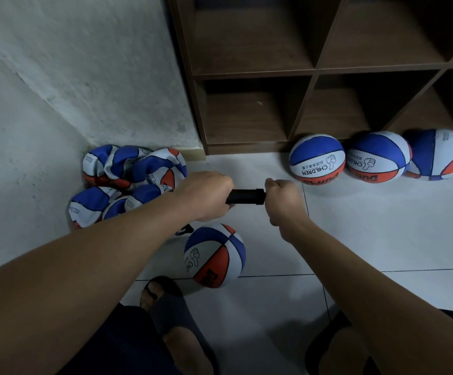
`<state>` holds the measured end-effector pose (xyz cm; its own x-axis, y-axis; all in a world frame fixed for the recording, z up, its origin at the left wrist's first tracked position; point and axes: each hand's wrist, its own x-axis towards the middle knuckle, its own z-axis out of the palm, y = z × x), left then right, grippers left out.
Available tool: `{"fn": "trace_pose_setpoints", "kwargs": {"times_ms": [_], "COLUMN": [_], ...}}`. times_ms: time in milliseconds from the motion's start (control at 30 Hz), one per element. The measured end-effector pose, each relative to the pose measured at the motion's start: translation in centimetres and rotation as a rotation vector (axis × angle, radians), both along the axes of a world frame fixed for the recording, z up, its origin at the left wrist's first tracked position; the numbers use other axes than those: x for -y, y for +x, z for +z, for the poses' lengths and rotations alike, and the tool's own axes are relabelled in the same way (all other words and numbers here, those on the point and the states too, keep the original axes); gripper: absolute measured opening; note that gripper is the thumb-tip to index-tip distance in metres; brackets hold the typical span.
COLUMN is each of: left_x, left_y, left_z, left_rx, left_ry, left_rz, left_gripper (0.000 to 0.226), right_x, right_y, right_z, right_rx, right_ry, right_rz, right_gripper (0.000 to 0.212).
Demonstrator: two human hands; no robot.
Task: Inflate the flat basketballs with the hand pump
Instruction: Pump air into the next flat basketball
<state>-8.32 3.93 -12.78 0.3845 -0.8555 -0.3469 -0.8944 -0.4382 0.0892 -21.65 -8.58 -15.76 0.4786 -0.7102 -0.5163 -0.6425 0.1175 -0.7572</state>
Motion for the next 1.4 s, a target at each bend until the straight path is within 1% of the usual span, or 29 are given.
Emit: {"fn": "trace_pose_setpoints", "kwargs": {"times_ms": [233,333,433,500,567,633,700,900,1100,1167,1233,1300,1400], "left_x": [0.2,-0.4,-1.6,-1.7,-1.3,-0.8,-0.3,0.2,0.2,0.2,0.2,-0.1,-1.0], "left_y": [0.5,2.4,4.6,4.6,3.9,3.0,2.3,0.7,0.4,0.5,0.7,1.6,4.1], "left_z": [-0.3,-0.3,-0.4,-0.6,-0.8,-0.9,-0.7,-0.1,0.3,0.3,0.2,0.2,0.5], "left_rx": [-0.047,-0.02,-0.009,0.003,0.017,0.024,0.046,0.037,0.058,0.055,0.009,-0.049,-0.062], "left_ry": [-0.026,-0.041,-0.046,-0.05,-0.076,-0.1,-0.104,-0.099,-0.102,-0.101,-0.091,-0.069,-0.043], "left_rz": [0.021,0.064,0.107,0.096,0.072,0.047,0.015,-0.017,-0.013,-0.025,-0.025,-0.01,0.035], "left_gripper": [0.034,0.03,0.031,0.032,0.034,0.036,0.039,0.04,0.039,0.038,0.036,0.03,0.027], "right_x": [1.6,4.4,7.1,7.1,5.8,4.0,2.3,-0.2,-0.1,0.0,0.2,1.2,4.4], "right_y": [-0.2,-1.0,-1.8,-1.8,-1.5,-1.2,-0.9,-0.4,-0.3,-0.3,-0.3,-0.5,-1.3], "right_z": [0.6,0.6,0.5,0.6,1.0,1.2,1.4,1.4,1.3,1.3,1.5,2.1,2.4], "right_rx": [0.028,-0.009,-0.045,-0.027,0.013,0.054,0.084,0.111,0.119,0.112,0.103,0.083,0.051], "right_ry": [0.001,-0.094,-0.074,-0.07,-0.127,-0.208,-0.235,-0.151,-0.141,-0.11,-0.047,-0.009,-0.052], "right_rz": [0.004,-0.059,-0.143,-0.19,-0.192,-0.165,-0.116,-0.018,-0.019,-0.021,-0.02,-0.04,-0.165], "right_gripper": [0.033,0.028,0.019,0.019,0.023,0.031,0.034,0.036,0.036,0.036,0.033,0.027,0.017]}}
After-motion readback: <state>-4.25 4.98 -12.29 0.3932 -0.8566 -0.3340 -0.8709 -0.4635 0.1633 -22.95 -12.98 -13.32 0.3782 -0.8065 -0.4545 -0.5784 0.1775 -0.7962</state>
